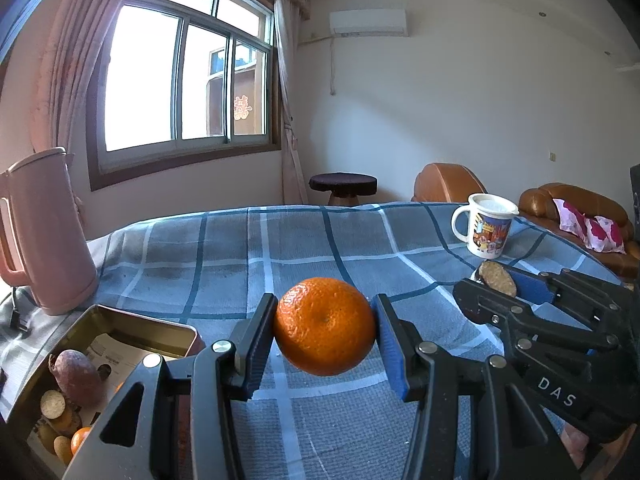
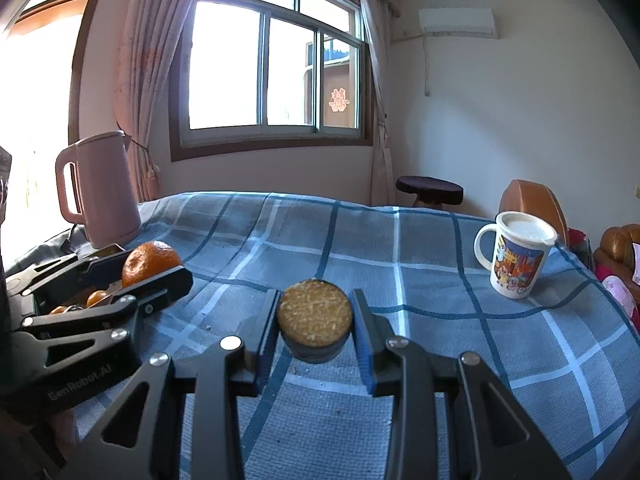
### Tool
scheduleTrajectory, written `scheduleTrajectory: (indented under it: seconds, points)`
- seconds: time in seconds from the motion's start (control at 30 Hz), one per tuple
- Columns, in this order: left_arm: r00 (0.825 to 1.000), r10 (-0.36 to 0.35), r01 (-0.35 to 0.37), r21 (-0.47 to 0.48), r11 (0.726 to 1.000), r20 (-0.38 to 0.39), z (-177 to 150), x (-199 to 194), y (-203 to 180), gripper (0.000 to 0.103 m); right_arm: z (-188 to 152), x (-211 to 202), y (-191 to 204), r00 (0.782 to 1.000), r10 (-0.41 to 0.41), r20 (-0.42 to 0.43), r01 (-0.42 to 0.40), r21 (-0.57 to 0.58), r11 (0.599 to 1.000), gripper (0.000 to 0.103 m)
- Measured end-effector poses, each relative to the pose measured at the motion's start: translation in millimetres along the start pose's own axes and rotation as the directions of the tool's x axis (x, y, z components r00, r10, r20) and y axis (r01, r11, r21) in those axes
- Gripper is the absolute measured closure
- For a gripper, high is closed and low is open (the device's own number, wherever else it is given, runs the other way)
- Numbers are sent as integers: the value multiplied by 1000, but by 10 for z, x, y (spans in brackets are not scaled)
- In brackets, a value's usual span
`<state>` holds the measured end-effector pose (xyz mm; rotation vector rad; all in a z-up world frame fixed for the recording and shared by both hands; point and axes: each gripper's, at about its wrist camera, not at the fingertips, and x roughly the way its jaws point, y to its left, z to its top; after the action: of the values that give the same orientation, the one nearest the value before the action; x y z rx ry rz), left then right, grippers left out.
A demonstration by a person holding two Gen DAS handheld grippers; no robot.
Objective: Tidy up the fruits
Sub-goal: 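Lift and carry the tan slice and orange toward the tin with both tools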
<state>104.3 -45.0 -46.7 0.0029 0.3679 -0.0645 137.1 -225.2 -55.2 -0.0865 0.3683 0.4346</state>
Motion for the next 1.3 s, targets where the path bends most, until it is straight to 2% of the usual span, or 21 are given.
scheduleTrajectory:
  seconds: [0.6, 1.3]
  points:
    - [996, 41, -43, 16, 999, 78, -6, -155, -30, 53, -5, -130, 8, 998, 6, 66, -6, -2, 1000, 66]
    - [996, 50, -51, 13, 999, 74, -45, -264, 69, 53, -3, -148, 128, 998, 27, 63, -24, -39, 999, 66]
